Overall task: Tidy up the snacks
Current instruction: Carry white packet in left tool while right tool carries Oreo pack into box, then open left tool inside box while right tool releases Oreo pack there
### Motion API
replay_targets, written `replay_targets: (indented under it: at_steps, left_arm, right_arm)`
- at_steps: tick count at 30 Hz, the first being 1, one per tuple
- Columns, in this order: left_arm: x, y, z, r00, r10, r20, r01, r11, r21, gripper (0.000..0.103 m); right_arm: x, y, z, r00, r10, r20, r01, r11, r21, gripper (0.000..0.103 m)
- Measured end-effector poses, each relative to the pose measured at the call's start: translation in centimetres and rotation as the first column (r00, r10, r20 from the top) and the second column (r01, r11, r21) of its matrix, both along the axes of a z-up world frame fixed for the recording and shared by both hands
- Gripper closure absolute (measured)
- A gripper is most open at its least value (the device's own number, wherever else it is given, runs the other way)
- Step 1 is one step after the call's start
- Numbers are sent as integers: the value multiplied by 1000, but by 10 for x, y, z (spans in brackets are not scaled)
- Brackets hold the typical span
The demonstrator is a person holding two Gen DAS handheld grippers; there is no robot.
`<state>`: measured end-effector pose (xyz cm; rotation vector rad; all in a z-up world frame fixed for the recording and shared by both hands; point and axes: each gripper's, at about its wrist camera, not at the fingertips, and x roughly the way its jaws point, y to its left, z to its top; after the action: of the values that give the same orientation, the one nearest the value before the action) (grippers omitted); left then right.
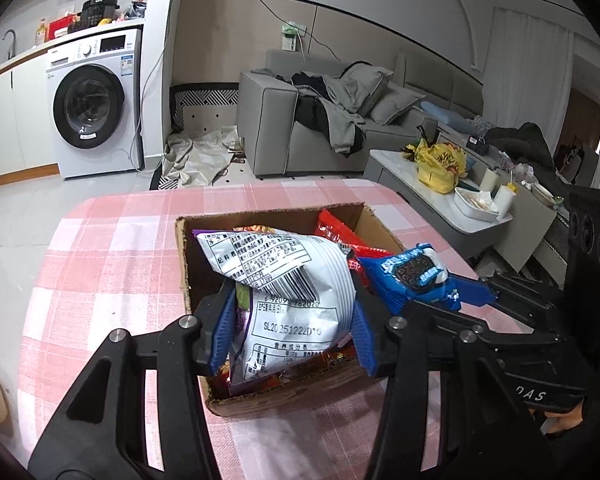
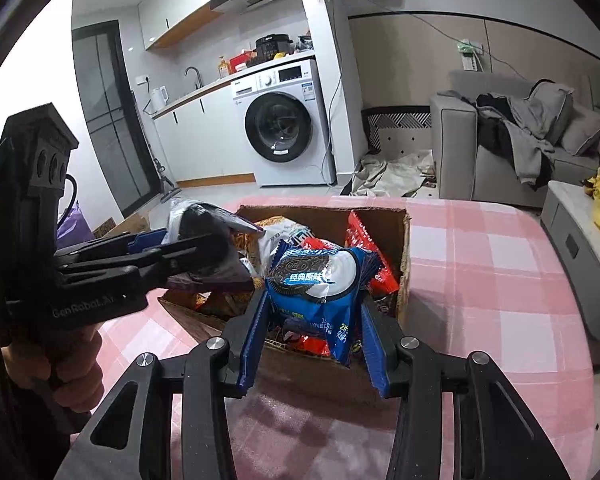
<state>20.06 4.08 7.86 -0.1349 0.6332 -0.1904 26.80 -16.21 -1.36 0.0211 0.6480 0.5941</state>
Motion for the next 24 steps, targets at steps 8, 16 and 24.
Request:
replay_targets:
  at_steps: [8, 16, 24]
  left_arm:
    - [24, -13, -21, 1000, -9, -23, 9, 999, 35, 56]
    - [34, -25, -33, 999, -27, -28, 29, 998, 47, 56]
    - [41, -28, -47, 998, -44, -45, 46, 998, 45, 56]
  right_arm:
    - [22, 3, -7, 999, -36, 1, 36, 999, -21, 59]
    - [33, 3, -17, 999, -37, -3, 37, 999, -33, 59]
    - [31, 6, -19, 1000, -12, 6, 12, 998, -62, 59]
